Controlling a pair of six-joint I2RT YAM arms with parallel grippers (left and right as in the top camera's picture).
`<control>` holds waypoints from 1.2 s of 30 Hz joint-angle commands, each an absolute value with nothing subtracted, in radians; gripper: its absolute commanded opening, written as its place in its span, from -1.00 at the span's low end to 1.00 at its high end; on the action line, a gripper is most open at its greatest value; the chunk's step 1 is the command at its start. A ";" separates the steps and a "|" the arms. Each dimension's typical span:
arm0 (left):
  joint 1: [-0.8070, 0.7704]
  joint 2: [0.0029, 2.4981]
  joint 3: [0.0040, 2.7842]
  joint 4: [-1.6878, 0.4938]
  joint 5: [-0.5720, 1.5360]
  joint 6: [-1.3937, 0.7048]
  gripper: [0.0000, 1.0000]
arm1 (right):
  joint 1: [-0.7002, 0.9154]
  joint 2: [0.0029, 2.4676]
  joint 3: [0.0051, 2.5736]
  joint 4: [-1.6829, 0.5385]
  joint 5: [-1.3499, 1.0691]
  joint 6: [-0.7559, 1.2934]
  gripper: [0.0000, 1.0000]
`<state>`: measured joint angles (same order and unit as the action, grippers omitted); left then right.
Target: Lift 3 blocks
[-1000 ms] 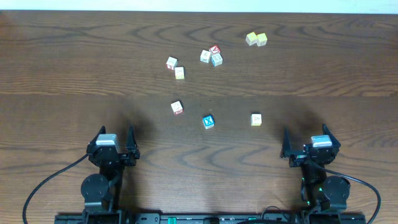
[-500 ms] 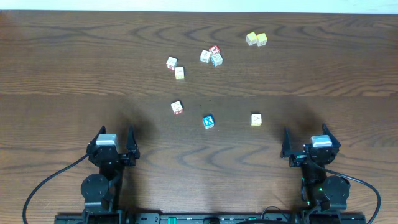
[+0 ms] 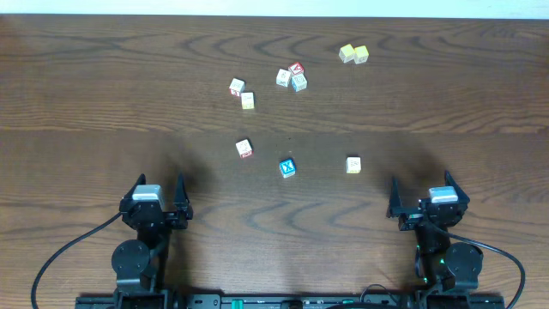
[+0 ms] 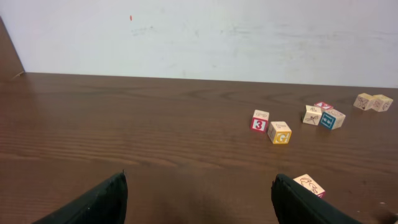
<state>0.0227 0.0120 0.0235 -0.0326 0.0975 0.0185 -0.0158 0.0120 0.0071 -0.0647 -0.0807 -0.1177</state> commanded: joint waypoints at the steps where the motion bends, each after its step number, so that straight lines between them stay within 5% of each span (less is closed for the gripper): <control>1: 0.028 0.004 0.004 -0.063 0.093 0.006 0.49 | -0.019 0.007 0.006 -0.067 -0.094 -0.128 0.98; 21: 0.028 0.004 0.004 -0.063 0.093 0.006 0.48 | -0.019 0.007 0.006 -0.064 -0.139 -0.120 0.98; 31: 0.028 0.004 0.005 0.019 0.365 -0.115 0.49 | -0.019 0.007 0.006 -0.003 -0.463 0.509 0.99; 36: 0.028 0.004 0.005 0.129 0.466 -0.136 0.49 | -0.019 0.007 0.006 0.018 -0.461 0.616 0.98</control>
